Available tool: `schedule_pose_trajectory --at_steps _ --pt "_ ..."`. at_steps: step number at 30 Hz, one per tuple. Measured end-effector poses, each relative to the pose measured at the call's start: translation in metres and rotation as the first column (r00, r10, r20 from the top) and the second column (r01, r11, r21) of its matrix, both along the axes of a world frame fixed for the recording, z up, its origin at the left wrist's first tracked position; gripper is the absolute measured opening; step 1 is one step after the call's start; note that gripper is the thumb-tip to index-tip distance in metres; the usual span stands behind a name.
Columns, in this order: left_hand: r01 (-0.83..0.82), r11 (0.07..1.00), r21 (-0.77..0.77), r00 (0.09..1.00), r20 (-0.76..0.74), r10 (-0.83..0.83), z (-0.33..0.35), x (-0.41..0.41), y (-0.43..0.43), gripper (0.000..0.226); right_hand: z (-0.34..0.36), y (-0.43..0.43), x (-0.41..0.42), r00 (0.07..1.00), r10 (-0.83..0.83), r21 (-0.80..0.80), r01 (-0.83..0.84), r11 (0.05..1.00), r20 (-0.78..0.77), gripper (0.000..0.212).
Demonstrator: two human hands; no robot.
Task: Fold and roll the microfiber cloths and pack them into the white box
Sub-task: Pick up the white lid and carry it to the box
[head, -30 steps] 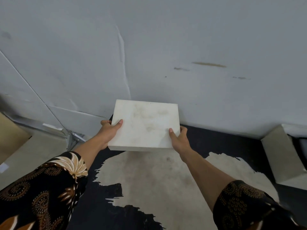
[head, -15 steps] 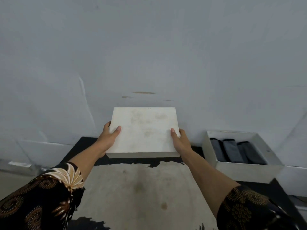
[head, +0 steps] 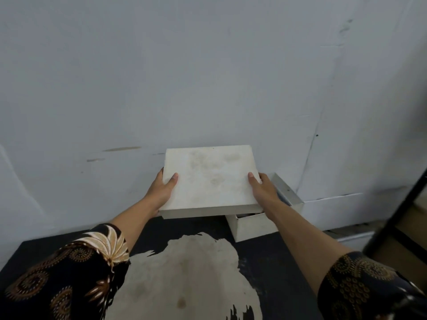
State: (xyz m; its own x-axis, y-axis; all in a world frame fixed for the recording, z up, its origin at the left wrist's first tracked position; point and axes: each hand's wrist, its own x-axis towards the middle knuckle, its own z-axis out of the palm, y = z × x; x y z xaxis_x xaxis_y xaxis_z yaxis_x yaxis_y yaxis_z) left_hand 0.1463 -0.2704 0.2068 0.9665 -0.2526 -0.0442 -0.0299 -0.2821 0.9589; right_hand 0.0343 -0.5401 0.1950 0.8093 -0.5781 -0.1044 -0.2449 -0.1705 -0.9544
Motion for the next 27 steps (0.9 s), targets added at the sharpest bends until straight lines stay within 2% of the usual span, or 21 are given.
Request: schedule_pose_trajectory --at_steps 3,7,11,23,27 --pt "0.055 0.998 -0.010 0.998 0.008 -0.055 -0.008 0.002 -0.029 0.057 -0.005 -0.022 -0.013 0.998 -0.063 -0.009 0.063 0.998 0.017 0.055" --pt "0.118 0.992 -0.050 0.989 -0.081 -0.121 -0.022 0.009 -0.065 0.057 -0.013 -0.051 -0.024 0.992 -0.125 -0.018 0.125 0.992 0.015 0.048" --pt "0.144 0.986 -0.089 0.977 -0.145 -0.155 -0.044 0.021 -0.106 0.061 -0.023 -0.097 -0.015 0.989 -0.146 -0.055 0.144 0.988 -0.037 0.051" --pt "-0.029 0.993 -0.114 0.927 -0.374 -0.016 -0.104 0.049 -0.239 0.061 -0.072 -0.246 0.057 0.979 0.011 -0.054 -0.023 0.998 -0.205 0.054" --pt "-0.106 0.993 -0.061 0.908 -0.413 0.071 -0.121 0.054 -0.259 0.065 -0.099 -0.269 0.075 0.965 0.074 -0.008 -0.079 0.997 -0.253 0.055"
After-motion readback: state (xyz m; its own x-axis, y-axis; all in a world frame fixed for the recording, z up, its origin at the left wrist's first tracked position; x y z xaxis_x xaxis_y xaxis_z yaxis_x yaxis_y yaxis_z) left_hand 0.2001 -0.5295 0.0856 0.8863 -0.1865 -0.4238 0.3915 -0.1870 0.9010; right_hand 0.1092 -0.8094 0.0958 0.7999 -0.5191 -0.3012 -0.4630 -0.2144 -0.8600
